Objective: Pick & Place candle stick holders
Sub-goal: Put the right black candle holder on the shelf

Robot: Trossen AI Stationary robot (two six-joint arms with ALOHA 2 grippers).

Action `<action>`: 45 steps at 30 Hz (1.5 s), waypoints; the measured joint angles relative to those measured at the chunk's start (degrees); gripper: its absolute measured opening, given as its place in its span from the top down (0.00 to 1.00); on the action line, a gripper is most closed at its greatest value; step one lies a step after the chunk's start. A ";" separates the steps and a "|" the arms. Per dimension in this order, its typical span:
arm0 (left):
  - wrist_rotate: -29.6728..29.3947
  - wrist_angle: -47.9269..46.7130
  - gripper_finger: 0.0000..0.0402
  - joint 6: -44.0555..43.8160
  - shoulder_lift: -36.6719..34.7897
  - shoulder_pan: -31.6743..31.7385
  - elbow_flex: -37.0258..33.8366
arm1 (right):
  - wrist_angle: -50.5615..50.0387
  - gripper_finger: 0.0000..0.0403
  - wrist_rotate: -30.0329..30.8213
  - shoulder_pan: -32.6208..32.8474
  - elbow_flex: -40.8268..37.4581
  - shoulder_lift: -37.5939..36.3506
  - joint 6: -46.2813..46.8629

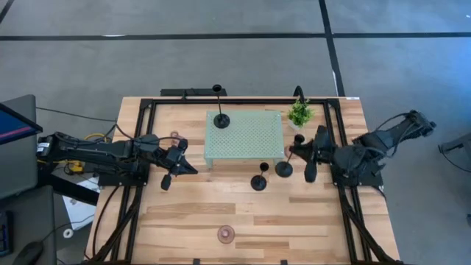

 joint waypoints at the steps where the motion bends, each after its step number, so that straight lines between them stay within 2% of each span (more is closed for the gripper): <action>1: 0.01 -0.04 0.98 0.00 0.00 0.00 0.00 | 0.06 1.00 -0.81 -1.39 0.55 0.00 -1.03; 9: 0.00 -0.10 0.98 0.00 0.00 0.00 0.00 | 0.67 1.00 -9.49 -11.96 6.84 2.02 -8.96; 15: 0.01 -0.32 0.98 0.00 -0.01 0.01 0.00 | 0.42 1.00 -17.59 -21.04 11.82 7.69 -16.47; 23: 0.00 -0.39 0.98 0.00 0.00 0.00 0.00 | 1.78 1.00 -23.94 -32.26 19.06 14.53 -26.05; 31: -0.01 -0.47 0.98 0.00 0.00 0.00 0.00 | 12.75 1.00 -41.81 -42.02 19.43 20.76 -30.04; 39: 0.01 -0.52 0.98 0.00 -0.02 0.00 0.00 | 17.70 1.00 -49.54 -48.61 19.43 27.75 -30.99; 45: -0.01 -0.54 0.98 0.00 -0.02 0.00 0.00 | 23.36 1.00 -56.38 -50.98 19.43 31.65 -30.89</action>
